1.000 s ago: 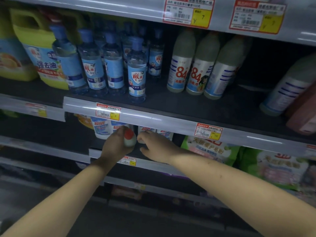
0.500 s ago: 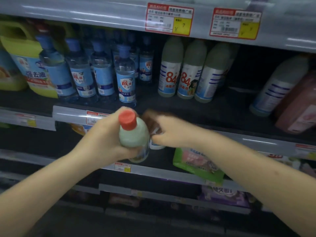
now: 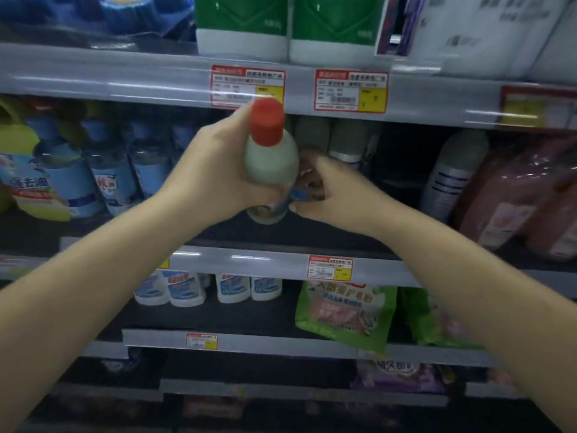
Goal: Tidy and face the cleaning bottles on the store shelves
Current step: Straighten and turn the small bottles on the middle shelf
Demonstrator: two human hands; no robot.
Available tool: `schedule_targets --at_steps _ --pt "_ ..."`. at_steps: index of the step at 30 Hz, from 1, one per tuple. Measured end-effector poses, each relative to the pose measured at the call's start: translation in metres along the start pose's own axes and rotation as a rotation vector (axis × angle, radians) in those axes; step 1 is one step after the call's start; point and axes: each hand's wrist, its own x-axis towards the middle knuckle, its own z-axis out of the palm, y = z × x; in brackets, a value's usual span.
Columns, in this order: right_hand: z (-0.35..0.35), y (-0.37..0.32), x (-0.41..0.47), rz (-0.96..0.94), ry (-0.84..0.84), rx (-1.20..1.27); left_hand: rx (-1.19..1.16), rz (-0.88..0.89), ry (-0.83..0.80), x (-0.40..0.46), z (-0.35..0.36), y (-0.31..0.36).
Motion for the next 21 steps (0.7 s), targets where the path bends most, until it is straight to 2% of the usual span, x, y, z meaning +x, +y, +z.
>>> schedule_targets --at_steps 3,9,13,18,21 --pt "0.000 0.014 -0.005 0.058 0.012 0.042 0.129 0.084 -0.043 0.004 0.021 -0.008" --pt "0.001 0.038 -0.007 0.155 0.026 0.052 0.181 -0.002 -0.143 0.021 0.056 -0.025" --pt "0.003 0.048 -0.001 0.271 0.042 0.107 0.085 -0.025 -0.144 0.041 0.063 -0.032" --pt "0.000 0.060 -0.001 0.340 0.075 0.047 0.005 -0.095 -0.163 0.064 0.062 -0.036" --pt "-0.010 0.073 -0.004 0.362 0.229 -0.002 -0.123 -0.188 -0.175 0.070 0.059 -0.042"
